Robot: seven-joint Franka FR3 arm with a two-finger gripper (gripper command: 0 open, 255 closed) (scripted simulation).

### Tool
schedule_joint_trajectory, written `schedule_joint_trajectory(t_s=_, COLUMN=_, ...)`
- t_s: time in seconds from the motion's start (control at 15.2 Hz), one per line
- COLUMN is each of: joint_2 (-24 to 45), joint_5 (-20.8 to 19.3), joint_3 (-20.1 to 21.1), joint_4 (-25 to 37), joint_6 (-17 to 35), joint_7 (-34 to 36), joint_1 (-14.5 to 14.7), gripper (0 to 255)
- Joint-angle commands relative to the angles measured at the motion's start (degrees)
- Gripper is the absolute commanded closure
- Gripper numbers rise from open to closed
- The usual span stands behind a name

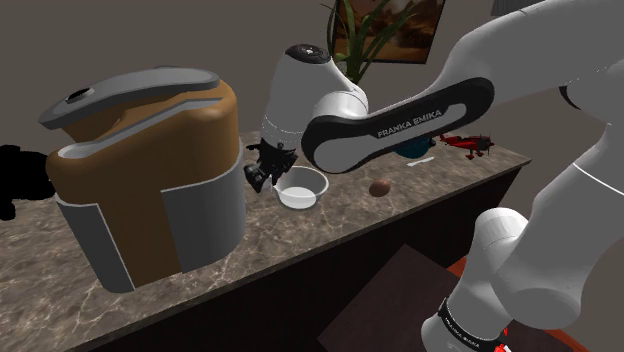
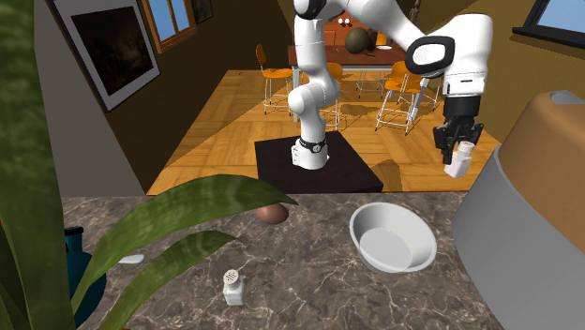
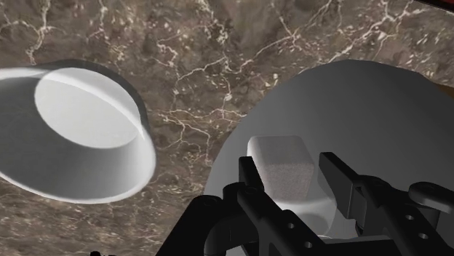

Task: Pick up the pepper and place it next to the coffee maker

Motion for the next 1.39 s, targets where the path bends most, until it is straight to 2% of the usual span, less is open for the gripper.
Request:
schedule_joint_trajectory(t_s=0.0, joint_2=0.58, joint_5=-0.44, joint_3=-0.02, joint_4=-0.99, joint_6=1.58, joint_7=0.48, joint_1=-0.16, gripper=255)
schedule_joint_trajectory(t_s=0.73, joint_2=4.71, joint_5=-3.83, joint_3=0.21, joint_4=-5.52, joint_6=9.95, joint_7=4.19, joint_1=-1.13, gripper=255)
schedule_joint_trajectory(t_s=1.32, joint_2=9.31, joint_5=-8.28, joint_3=0.37, joint_4=-7.96, joint_6=16.66, joint_7=8.58, joint_1=-2.17, gripper=255)
